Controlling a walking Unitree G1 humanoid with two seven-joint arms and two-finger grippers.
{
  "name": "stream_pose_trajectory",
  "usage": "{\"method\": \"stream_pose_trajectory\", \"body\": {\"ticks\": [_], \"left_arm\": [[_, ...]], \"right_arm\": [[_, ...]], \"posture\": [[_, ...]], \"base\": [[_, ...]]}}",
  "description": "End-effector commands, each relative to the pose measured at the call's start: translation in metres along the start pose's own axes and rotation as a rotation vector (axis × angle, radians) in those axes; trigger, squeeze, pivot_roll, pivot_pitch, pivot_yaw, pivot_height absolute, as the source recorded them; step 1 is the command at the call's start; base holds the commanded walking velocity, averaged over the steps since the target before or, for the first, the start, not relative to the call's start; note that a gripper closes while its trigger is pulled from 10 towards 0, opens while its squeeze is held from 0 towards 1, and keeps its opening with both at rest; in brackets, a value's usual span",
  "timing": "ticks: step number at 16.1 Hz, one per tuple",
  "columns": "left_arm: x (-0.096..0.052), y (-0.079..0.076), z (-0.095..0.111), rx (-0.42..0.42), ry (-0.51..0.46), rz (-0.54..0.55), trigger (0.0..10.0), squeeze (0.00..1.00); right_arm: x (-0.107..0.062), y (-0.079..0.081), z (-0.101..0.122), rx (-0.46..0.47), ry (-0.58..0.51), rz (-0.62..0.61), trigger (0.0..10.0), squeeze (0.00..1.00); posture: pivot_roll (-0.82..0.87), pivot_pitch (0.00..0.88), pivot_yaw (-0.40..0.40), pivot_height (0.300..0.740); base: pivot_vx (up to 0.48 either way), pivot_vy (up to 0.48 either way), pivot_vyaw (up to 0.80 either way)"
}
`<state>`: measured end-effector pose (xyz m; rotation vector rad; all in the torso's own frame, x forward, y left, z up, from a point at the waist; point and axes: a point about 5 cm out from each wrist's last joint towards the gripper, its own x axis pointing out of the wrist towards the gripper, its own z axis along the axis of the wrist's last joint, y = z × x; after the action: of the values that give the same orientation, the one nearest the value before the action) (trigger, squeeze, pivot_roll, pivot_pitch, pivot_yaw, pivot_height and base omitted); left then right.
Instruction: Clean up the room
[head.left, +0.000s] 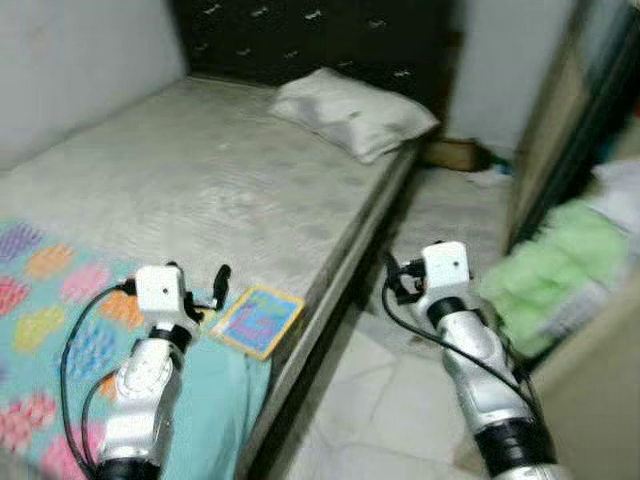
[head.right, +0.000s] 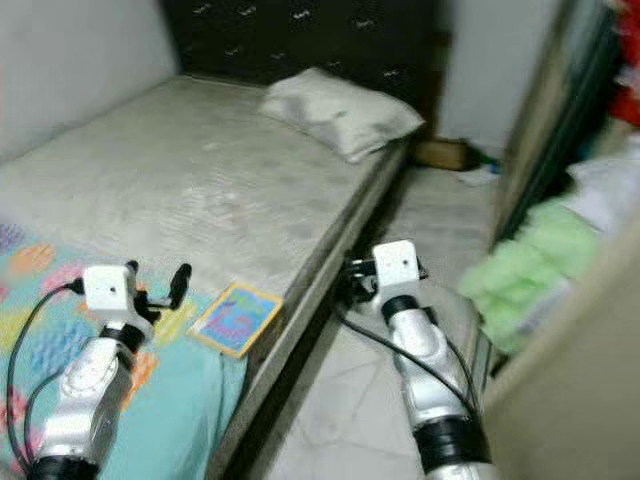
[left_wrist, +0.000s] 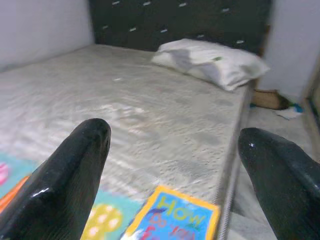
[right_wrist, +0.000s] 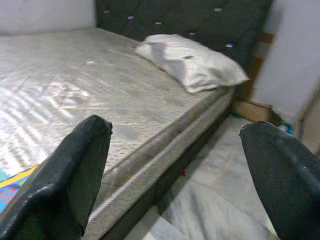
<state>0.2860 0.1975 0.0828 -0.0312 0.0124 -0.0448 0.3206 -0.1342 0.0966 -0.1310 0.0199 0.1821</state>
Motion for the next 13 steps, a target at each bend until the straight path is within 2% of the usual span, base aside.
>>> {"method": "stream_pose_trajectory", "body": {"ticks": [1, 13], "left_arm": [[0.0017, 0.0019, 0.0030, 0.012, -0.007, 0.006, 10.0, 0.00], [0.0022, 0.0012, 0.0019, 0.007, 0.000, 0.010, 10.0, 0.00]], "right_arm": [[0.0021, 0.0054, 0.0026, 0.004, -0.010, 0.018, 10.0, 0.00], [0.0023, 0.0074, 0.0033, 0.014, -0.013, 0.033, 10.0, 0.00]], "posture": [[-0.09, 0.024, 0.020, 0.740], [-0.09, 0.024, 0.016, 0.740]], "base": [[0.000, 0.000, 0.78], [0.000, 0.000, 0.78]]}}
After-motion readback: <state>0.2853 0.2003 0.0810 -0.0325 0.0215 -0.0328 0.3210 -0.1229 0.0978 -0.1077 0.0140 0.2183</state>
